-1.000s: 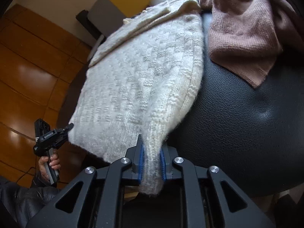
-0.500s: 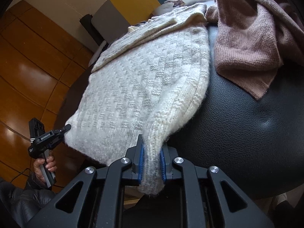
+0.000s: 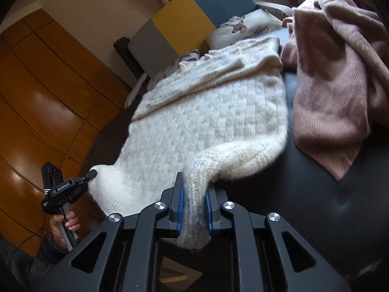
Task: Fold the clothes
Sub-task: 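Lift the hem with both grippers and fold it toward the collar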
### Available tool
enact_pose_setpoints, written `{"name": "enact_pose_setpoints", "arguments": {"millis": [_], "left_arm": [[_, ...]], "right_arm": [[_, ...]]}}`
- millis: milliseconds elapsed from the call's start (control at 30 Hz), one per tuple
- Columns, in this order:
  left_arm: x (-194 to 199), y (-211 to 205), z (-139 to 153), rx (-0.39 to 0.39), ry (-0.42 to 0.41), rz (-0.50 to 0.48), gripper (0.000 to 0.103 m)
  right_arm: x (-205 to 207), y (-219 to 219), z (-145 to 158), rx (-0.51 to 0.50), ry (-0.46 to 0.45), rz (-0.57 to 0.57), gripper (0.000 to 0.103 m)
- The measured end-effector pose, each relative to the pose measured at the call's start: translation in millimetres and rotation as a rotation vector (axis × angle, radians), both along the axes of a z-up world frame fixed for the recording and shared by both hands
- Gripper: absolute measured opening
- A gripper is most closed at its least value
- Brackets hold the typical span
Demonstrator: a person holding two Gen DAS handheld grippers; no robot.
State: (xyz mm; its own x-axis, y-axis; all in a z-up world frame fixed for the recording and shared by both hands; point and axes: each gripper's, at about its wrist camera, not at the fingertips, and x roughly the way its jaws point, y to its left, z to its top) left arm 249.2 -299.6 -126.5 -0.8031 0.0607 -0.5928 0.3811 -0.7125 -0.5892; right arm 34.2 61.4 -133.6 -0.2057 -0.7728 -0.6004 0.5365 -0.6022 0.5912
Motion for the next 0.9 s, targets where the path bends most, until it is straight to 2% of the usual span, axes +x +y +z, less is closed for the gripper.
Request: {"name": "enact_pose_setpoints", "arguments": {"millis": [333,467,600,733,900], "left_arm": [[-52,-31,60,-0.079,0.143,-0.007,0.005],[-80,-48,80,-0.117,0.175,-0.002,0.005],[-116,-67,87,-0.148,0.166,-0.001,0.005],[-155,-85,88,-0.175,0.15,-0.001,0.005],[-206,-104,76,-0.187,0.104,-0.013,0.005]], "right_arm": [[-54,-30,47,-0.11,0.076,-0.033,0.015],[-83,-44,62,-0.139,0.099,-0.048,0.015],[-118,-61,69,-0.132,0.115,-0.069,0.015],[-157,-72,63,-0.138,0.098,-0.104,0.015],[-200,-85,49,-0.108,0.072,-0.134,0.015]]}}
